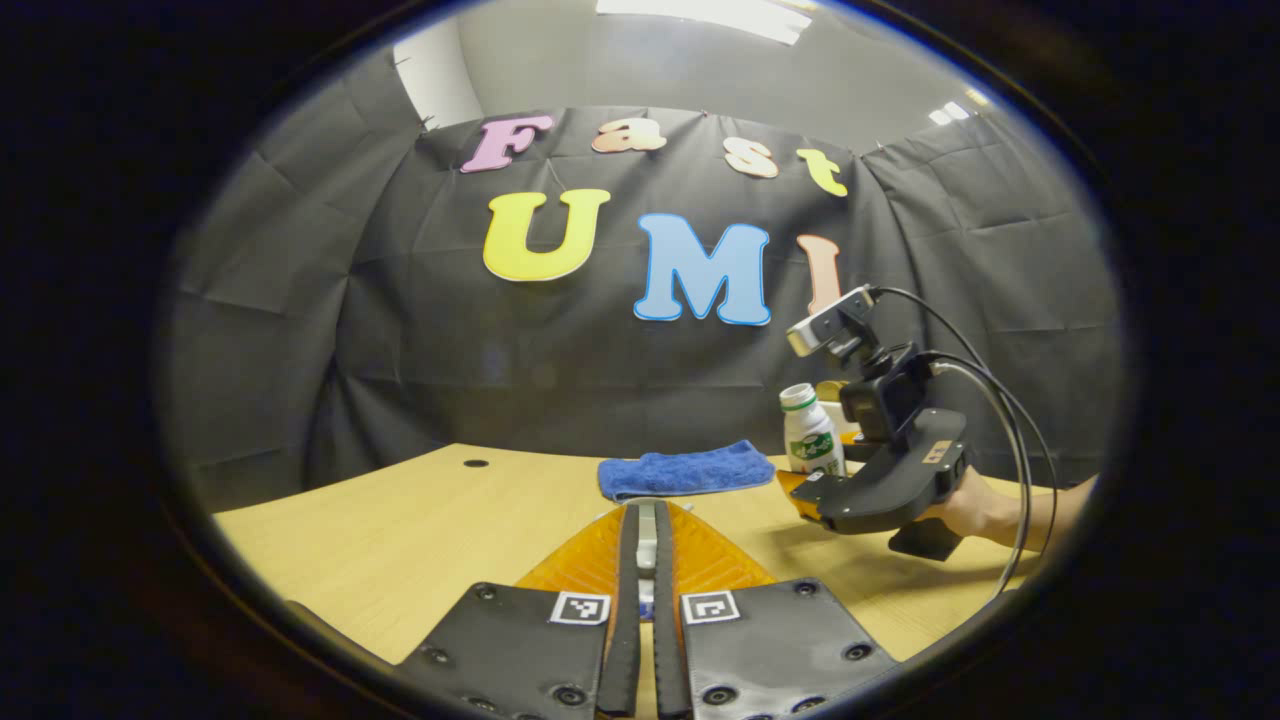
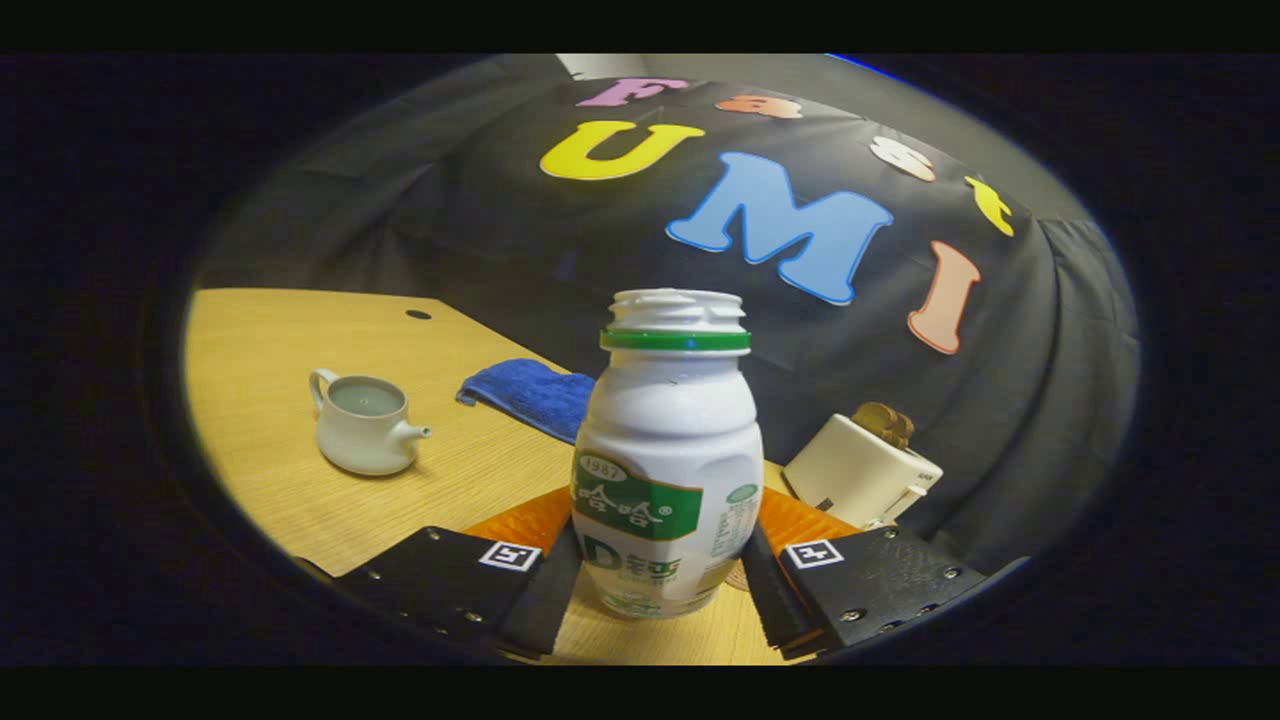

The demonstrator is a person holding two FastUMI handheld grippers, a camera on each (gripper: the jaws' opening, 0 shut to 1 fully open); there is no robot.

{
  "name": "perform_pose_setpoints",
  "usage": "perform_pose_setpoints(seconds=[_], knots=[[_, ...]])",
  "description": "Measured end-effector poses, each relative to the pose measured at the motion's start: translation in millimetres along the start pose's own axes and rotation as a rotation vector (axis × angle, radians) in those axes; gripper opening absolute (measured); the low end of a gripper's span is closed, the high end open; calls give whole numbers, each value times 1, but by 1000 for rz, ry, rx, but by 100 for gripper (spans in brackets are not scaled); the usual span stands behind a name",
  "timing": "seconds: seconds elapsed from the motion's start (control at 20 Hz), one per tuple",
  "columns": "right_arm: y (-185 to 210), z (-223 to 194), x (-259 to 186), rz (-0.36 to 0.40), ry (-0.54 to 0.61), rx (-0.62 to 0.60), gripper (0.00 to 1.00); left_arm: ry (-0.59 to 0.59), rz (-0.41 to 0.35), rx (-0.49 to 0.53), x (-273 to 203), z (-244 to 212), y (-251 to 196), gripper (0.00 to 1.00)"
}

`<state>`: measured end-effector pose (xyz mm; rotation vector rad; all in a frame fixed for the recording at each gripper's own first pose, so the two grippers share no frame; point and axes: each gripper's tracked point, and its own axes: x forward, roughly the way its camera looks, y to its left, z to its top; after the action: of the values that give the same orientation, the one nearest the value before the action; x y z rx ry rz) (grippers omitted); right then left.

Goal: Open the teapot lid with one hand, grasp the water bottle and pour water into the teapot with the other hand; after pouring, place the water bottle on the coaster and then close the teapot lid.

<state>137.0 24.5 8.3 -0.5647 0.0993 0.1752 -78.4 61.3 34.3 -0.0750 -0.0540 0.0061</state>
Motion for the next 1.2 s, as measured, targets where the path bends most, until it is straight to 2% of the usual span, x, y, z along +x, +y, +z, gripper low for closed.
perform_pose_setpoints(seconds=[0.05,0.1,0.2,0.35,0.4,0.55,0.6,0.65,0.95,1.0,1.1,1.2], knots=[[4,0,2,3,1,-30,74,2,0,-4,-4,-1,1,16],[7,2,4,6,2,-58,74,6,-5,-9,-8,-2,2,9],[12,6,6,11,-6,-102,74,15,-7,-18,-19,-4,0,17],[19,10,13,7,-19,-197,74,27,14,-7,-29,-11,10,16],[21,11,16,3,-22,-235,74,32,16,-8,-28,-15,13,12],[33,9,26,32,-12,-313,74,37,11,-7,-31,-16,12,12],[35,9,29,34,-8,-339,74,36,7,-9,-33,-18,9,8],[37,9,30,36,-7,-361,74,36,2,-9,-33,-16,8,12],[45,15,43,31,-15,-528,74,38,-2,11,-33,-16,5,12],[47,14,44,32,-16,-553,74,38,0,10,-34,-17,6,8],[48,14,46,32,-13,-587,74,38,7,11,-35,-18,8,8],[50,16,47,31,-13,-624,74,43,9,8,-36,-21,9,12]])
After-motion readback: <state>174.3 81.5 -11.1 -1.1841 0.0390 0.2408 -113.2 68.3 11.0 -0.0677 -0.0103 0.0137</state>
